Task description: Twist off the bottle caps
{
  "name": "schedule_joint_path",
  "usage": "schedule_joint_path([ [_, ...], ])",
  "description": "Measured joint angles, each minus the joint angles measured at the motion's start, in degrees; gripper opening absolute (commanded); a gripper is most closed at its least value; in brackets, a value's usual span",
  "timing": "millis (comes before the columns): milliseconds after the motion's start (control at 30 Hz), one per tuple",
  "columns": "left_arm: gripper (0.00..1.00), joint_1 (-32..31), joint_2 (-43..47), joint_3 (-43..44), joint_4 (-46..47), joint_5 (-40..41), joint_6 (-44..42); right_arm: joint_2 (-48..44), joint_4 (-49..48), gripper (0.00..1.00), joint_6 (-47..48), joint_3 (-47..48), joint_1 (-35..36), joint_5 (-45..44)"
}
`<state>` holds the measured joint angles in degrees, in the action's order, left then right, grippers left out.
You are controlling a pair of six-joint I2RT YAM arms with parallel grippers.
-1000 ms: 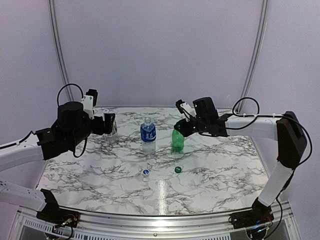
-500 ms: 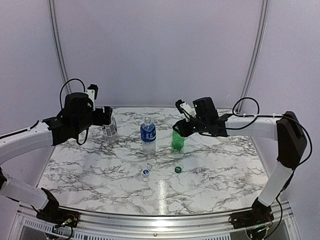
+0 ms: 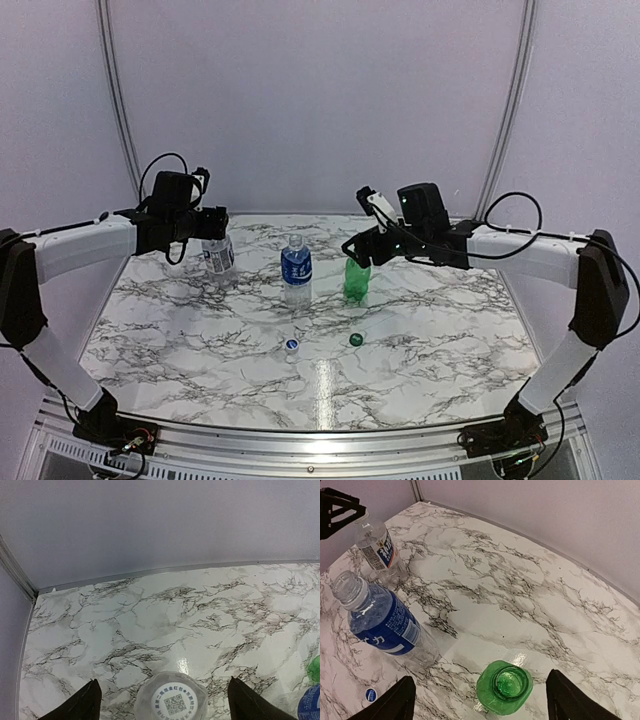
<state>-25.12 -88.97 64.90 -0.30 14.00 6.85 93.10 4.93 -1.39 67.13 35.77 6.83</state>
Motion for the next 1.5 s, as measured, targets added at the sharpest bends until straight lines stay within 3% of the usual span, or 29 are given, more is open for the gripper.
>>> schedule_joint_path([
  [533,0.49,0.46,-5.86,4.76,-3.08,-3.96,-1.79,-4.17,1.64,0.84,-0.04,0.00,0.00,2.64],
  [867,0.17,0.50,-5.42,4.42,-3.23,-4.24,-3.23,-6.27,2.97,0.86,0.35,0.00,0.57,3.23],
  [1167,0.11,0.13,11.72,-3.69,-8.61,-10.91,-2.58,-13.16,3.87,0.90,3.63,0.55,4.70,4.68],
  [1300,0.10,-0.85,21.33,-5.05,-10.84,-18.75,-1.20,-14.75,3.93,0.98,4.70,0.70,8.00,7.13],
  [1500,0.09,-4.37,31.39,-6.69,-12.44,-32.81,3.23,-14.64,1.90,0.98,4.48,0.90,14.49,14.51],
])
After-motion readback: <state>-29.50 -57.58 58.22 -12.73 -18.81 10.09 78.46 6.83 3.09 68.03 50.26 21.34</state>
